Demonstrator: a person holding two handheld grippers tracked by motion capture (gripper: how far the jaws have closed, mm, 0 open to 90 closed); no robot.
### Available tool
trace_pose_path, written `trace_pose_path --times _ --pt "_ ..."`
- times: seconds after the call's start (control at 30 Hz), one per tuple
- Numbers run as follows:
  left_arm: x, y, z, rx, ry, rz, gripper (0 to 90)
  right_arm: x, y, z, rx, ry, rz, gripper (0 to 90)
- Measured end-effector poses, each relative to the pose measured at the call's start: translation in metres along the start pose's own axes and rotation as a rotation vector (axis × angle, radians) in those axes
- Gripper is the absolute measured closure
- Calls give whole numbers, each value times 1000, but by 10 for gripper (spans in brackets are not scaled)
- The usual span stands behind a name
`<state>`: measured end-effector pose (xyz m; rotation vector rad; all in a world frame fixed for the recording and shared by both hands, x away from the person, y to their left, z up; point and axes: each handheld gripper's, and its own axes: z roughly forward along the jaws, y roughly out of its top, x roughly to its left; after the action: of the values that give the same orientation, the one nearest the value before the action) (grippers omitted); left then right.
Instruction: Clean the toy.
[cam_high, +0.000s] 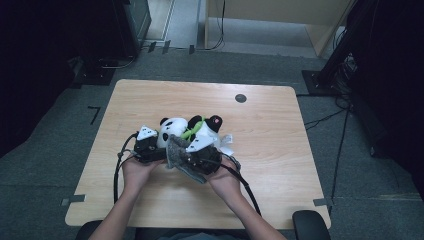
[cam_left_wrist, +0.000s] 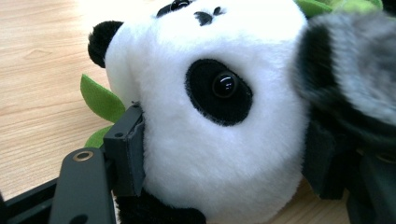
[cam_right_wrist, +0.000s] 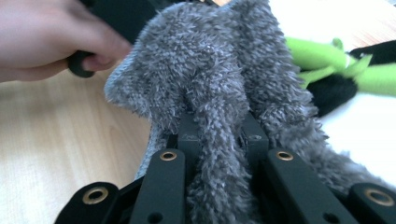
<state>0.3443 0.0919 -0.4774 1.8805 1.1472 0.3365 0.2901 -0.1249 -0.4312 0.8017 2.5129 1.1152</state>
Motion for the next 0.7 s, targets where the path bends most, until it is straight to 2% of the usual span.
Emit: trace_pose_path --times 0.03,0.07,0.1,0.17,0.2,0.23,0.33,0.4,0.47,0.57,0.7 --pt "-1 0 0 3 2 -2 280 2 -3 0 2 -19 -10 765" --pt "-4 1 0 8 3 -11 279 5 -12 6 18 -83 -56 773" --pt "-4 1 0 8 3 -11 279 5 -18 10 28 -113 -68 773" --pt "-7 0 1 13 6 -6 279 3 -27 15 8 -142 -86 774" --pt "-7 0 1 13 6 -6 279 3 -27 15 8 -142 -86 774" --pt "-7 0 2 12 6 -5 280 5 -33 18 -6 -183 -109 774" --pt "-7 0 3 13 8 -2 280 6 -40 20 -21 -209 -137 774" --pt "-7 0 3 13 8 0 280 4 -41 19 -33 -201 -126 774" --pt "-6 0 3 10 5 -4 280 2 -45 12 -58 -179 -89 773" --pt "-6 0 3 9 6 -2 283 1 -50 8 -52 -168 -84 774" --pt "-6 0 2 9 3 9 288 -6 -63 -2 -48 -149 -43 774"
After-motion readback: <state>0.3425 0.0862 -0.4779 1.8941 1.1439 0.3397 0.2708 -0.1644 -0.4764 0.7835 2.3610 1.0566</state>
